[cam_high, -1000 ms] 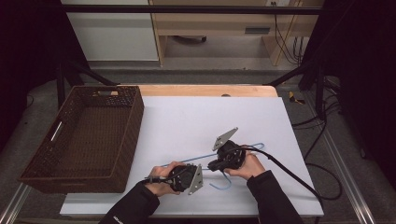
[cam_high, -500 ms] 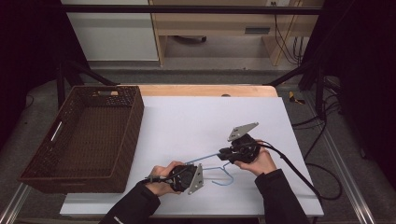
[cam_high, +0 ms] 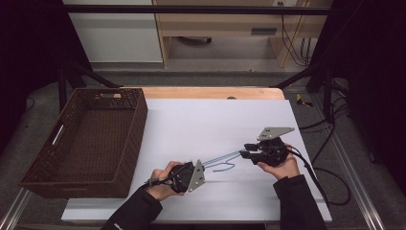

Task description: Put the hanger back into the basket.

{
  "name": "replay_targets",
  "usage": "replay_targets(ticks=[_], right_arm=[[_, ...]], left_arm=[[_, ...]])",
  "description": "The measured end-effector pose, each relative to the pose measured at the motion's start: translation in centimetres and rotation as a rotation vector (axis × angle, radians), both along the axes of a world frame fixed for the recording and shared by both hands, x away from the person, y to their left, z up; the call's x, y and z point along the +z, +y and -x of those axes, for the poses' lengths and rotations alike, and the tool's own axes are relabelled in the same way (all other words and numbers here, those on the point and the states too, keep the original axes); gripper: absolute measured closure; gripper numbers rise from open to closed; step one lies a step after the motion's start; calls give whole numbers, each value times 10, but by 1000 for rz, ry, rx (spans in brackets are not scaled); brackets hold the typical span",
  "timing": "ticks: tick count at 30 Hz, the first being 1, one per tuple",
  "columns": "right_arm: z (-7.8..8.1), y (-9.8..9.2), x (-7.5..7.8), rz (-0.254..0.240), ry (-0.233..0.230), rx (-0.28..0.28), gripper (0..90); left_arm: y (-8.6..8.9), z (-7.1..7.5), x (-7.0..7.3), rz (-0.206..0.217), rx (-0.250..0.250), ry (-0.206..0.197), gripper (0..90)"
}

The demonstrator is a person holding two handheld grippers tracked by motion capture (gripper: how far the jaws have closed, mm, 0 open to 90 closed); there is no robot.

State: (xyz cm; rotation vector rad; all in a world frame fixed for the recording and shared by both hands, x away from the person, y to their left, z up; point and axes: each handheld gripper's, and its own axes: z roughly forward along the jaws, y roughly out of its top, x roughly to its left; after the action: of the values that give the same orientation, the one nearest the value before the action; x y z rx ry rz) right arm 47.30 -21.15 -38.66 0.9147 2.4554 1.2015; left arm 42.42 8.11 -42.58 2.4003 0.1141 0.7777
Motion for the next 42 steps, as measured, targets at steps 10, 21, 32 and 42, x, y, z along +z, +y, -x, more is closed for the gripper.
replay_targets(ticks=[10,21,32,42], right_arm=[[13,-25,1,-69,-74,-90,397],[24,-46,-7,-150,-131,-183,158],[32,-49,-16,-184,-146,-207,82],[35,-49,-21,-180,-149,-211,49]], left_arm=[[12,1,22,76,88,28,883],[28,-2,41,160,176,67,883],[45,-3,61,251,236,101,882],[62,2,92,306,261,67,882]])
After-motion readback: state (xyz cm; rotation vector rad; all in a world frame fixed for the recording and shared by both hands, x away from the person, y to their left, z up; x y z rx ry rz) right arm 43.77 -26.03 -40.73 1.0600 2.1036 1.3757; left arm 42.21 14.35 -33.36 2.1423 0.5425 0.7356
